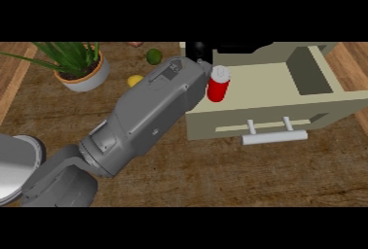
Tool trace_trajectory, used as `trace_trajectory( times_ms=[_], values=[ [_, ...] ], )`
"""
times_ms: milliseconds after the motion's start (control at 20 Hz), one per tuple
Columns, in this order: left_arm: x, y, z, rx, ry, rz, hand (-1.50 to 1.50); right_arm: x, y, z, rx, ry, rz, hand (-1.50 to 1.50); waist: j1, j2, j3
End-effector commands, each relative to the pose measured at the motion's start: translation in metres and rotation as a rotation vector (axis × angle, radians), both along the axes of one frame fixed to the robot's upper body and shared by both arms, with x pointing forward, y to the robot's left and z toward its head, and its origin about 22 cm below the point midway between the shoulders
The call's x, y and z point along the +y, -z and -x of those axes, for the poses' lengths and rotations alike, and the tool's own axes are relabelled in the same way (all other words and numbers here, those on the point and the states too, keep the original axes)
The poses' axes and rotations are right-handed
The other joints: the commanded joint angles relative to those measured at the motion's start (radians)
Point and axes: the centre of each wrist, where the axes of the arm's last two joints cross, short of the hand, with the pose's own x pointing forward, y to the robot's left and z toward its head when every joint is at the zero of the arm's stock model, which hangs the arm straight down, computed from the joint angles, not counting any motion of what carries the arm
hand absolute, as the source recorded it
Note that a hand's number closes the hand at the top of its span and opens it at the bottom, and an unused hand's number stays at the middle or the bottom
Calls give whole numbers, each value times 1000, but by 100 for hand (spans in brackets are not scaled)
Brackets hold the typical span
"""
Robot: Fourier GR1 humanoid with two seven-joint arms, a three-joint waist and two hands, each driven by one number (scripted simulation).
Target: Pick up the can, place it into the drawer and close the drawer
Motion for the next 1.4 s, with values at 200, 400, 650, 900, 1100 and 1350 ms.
trace_trajectory(
  times_ms=[200, 400, 650, 900, 1100, 1350],
  values=[
    [-9, -8, 6, -56, 20, 22, -150, 23, -24, -23, -110, -27, 262, -150, 33, 0, 0],
    [-10, -19, 3, -81, 2, 24, -150, 46, -20, -37, -106, -19, 334, -150, 58, -2, -1],
    [-16, -24, 8, -45, 13, 45, -150, 70, -23, -68, -102, -23, 461, -150, 64, -7, -1],
    [-16, -21, 9, -24, 8, 35, -150, 104, -15, -112, -131, 16, 561, -150, 87, -10, -2],
    [11, -13, -5, -15, -8, 19, -150, 110, 6, -138, -113, 28, 662, -150, 102, -15, -2],
    [9, -37, -4, -14, -19, 10, -150, 128, 23, -183, -96, 5, 779, -150, 107, -18, -1]
  ],
)
